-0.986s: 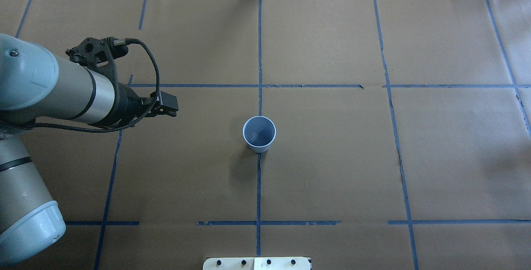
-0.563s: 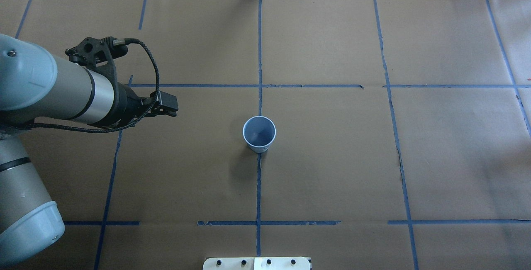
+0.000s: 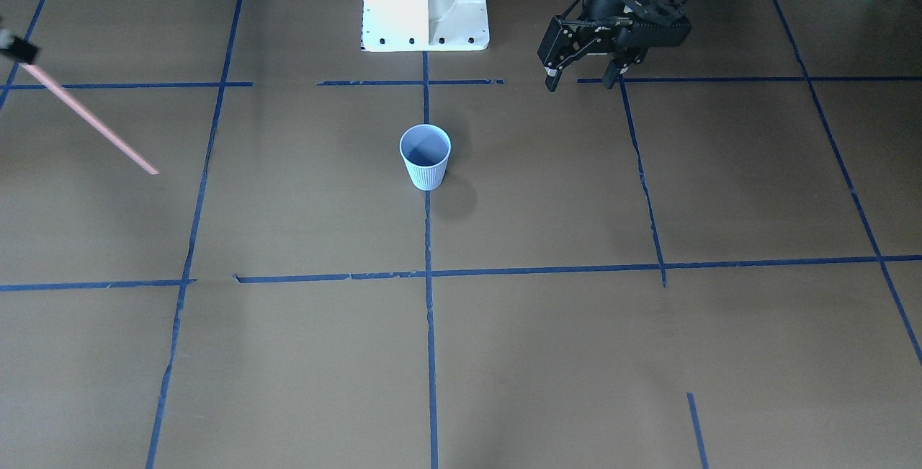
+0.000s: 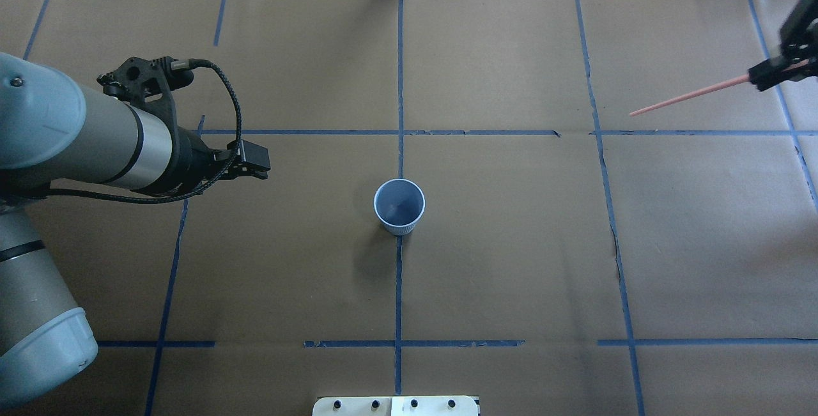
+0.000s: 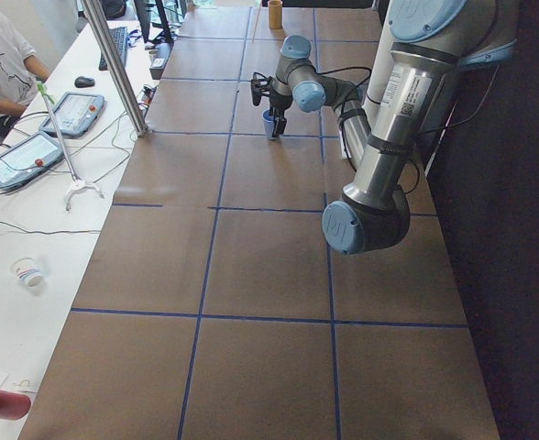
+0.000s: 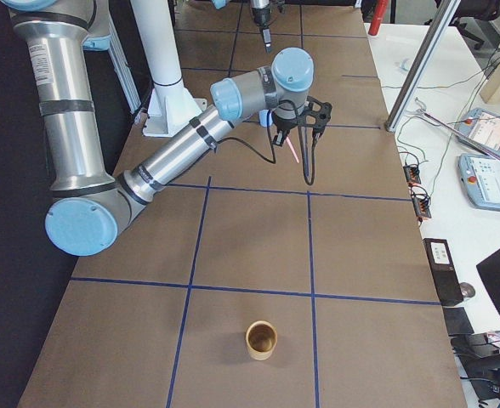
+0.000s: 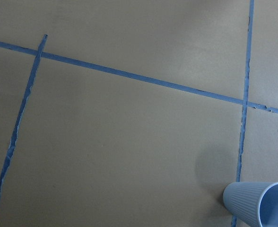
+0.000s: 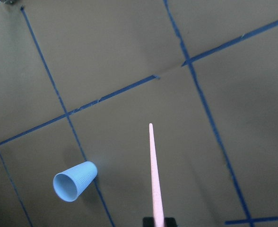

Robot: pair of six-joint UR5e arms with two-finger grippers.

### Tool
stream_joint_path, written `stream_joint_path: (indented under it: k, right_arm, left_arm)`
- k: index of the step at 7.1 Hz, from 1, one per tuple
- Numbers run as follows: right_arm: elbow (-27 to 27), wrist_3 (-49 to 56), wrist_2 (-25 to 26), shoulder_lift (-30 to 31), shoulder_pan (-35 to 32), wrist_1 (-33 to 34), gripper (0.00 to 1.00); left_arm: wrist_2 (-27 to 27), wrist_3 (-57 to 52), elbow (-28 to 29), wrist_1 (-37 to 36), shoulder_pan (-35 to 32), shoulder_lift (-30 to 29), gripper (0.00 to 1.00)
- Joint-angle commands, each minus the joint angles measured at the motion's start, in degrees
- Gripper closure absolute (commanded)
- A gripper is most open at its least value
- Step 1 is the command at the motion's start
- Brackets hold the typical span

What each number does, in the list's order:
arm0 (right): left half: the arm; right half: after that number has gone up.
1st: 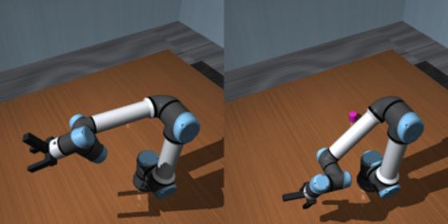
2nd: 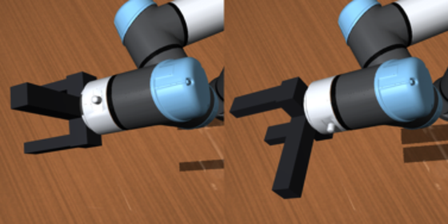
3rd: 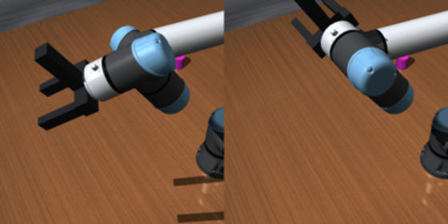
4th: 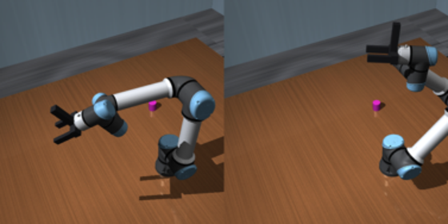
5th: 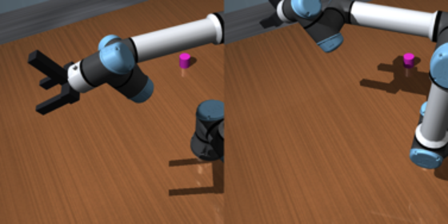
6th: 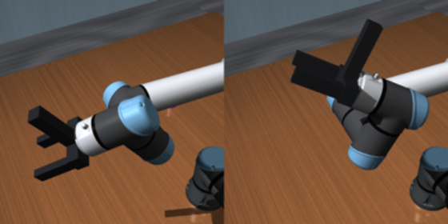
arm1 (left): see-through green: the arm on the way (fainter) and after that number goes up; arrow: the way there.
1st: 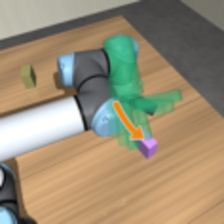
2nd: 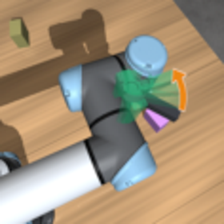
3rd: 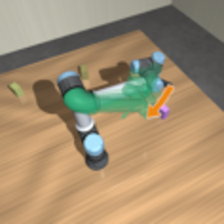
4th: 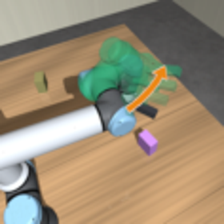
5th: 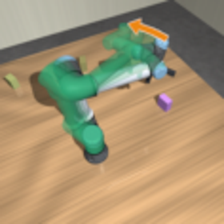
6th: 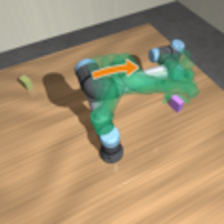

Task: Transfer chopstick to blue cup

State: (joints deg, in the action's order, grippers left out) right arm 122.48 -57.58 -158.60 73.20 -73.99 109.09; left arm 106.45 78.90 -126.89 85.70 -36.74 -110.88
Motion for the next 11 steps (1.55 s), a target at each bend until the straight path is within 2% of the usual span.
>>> stream_joint_path:
  k: [1,2,3,5,8,11]
  right_arm:
    - [-3.6,-26.1,-0.3,-8.5,10.6,-11.7,1.00]
    - [-5.1,-35.5,0.0,-8.7,13.9,-19.4,1.00]
    - [-7.7,-37.4,1.9,-10.9,18.5,-25.1,1.00]
    - [-9.7,-46.4,16.4,-17.2,28.1,-26.1,1.00]
    - [-12.3,-46.5,17.1,-18.5,29.2,-26.5,1.00]
    - [-19.7,-46.5,20.2,-22.4,33.7,-26.6,0.97]
  left_arm:
    - [-0.1,-0.1,0.1,0.0,-0.4,0.0,0.00]
    - [-0.1,-0.1,0.2,0.0,-0.3,0.0,0.00]
    - [-0.1,-0.1,0.2,0.0,-0.3,0.0,0.00]
    - [-0.1,-0.1,0.2,0.0,-0.3,0.0,0.00]
    - [-0.1,0.1,0.6,0.1,-0.3,0.0,0.00]
    - [-0.1,0.1,0.6,0.2,-0.2,0.0,0.00]
